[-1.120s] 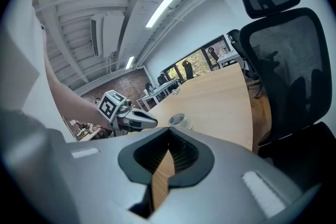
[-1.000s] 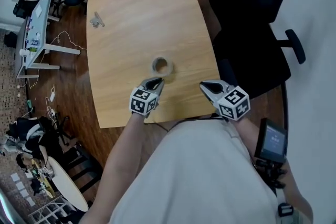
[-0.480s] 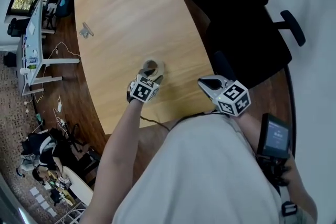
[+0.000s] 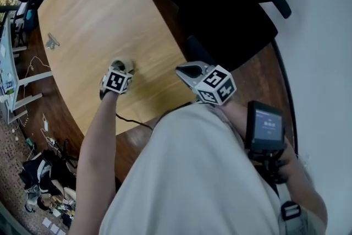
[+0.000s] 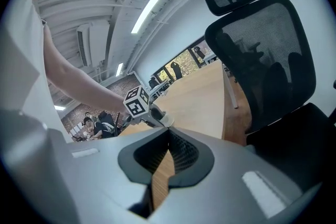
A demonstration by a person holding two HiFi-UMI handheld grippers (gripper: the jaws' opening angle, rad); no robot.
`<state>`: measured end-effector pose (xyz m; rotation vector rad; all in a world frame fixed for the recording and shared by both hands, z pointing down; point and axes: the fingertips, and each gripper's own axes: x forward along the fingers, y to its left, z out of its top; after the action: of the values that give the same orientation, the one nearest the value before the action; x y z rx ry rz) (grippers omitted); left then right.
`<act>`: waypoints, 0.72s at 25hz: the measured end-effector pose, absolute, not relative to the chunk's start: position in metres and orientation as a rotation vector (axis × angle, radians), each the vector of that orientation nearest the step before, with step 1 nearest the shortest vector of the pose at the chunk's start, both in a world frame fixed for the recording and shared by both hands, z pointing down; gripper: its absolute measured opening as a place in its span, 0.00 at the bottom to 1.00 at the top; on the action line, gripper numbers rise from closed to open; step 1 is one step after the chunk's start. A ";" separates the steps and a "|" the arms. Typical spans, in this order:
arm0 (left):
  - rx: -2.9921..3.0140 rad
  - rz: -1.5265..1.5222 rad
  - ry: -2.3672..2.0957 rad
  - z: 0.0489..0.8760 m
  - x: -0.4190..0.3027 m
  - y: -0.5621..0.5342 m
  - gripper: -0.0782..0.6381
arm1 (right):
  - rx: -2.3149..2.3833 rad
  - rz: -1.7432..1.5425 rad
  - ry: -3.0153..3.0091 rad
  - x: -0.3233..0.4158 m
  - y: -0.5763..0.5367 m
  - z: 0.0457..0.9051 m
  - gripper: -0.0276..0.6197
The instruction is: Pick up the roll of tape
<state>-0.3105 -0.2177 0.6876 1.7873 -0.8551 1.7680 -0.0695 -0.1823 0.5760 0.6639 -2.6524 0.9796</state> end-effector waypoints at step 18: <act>1.792 1.678 -0.914 0.705 -0.236 -0.215 0.27 | 0.606 1.011 -2.647 -0.011 -0.199 0.585 0.05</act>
<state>-0.2356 -0.2151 0.7047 1.7916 -0.9141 1.6781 -0.0115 -0.1989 0.5846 0.6061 -2.6472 1.0114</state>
